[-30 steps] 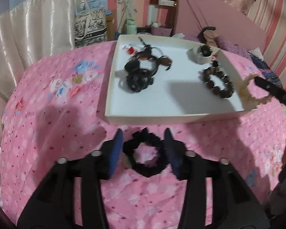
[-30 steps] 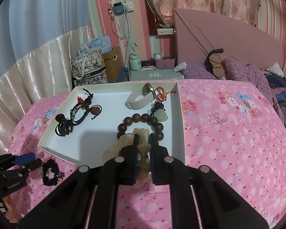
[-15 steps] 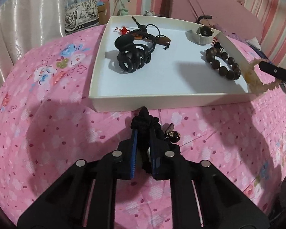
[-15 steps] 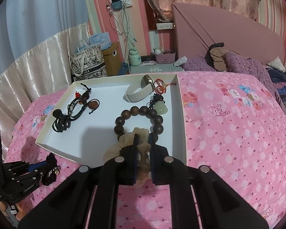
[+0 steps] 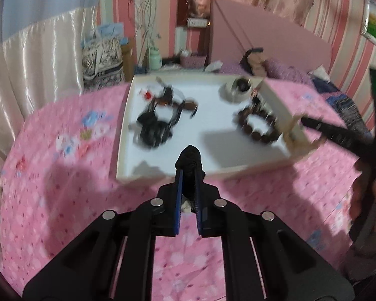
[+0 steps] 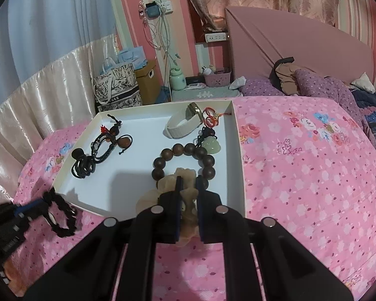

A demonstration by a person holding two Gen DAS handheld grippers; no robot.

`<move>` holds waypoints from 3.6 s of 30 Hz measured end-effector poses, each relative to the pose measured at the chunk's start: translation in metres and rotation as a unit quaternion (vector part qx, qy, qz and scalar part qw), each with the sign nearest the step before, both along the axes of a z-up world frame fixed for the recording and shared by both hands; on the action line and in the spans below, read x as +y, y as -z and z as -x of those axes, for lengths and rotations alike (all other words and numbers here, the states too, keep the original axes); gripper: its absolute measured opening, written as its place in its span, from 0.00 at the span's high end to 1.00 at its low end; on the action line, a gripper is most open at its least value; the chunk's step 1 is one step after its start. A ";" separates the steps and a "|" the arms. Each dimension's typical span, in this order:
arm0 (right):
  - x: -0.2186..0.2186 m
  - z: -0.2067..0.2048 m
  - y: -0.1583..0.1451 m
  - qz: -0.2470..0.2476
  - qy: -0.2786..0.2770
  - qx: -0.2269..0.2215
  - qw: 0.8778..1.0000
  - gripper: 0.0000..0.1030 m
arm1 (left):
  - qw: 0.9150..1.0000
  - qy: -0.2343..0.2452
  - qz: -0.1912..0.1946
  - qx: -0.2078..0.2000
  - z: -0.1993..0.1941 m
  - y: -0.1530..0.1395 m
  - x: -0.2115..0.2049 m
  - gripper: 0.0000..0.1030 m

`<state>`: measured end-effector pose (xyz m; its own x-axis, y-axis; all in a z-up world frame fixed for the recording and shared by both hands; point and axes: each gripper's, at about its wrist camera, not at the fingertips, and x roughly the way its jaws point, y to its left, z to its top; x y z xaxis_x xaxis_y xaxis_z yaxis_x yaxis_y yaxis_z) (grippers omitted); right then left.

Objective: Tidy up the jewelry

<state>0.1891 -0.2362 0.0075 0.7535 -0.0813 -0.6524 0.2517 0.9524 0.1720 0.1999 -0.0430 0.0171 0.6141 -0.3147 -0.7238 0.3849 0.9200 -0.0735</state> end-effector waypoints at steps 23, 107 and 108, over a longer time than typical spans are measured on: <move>0.002 -0.019 0.033 0.018 0.019 0.025 0.999 0.90 | 0.997 -0.073 -0.025 0.024 -0.069 0.052 0.002 0.93; 0.067 0.170 -0.005 0.153 0.034 -0.067 0.985 0.03 | 0.978 -0.149 -0.038 -0.141 0.175 0.006 0.021 0.03; 0.066 0.170 -0.005 0.152 0.034 -0.068 0.985 0.03 | 0.978 -0.151 -0.037 -0.140 0.175 0.006 0.022 0.03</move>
<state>0.0188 -0.1698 0.0123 0.8179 -0.3107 -0.4842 0.3109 0.9469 -0.0825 0.0252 -0.0211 0.0109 0.8481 -0.0420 -0.5282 0.0907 0.9936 0.0666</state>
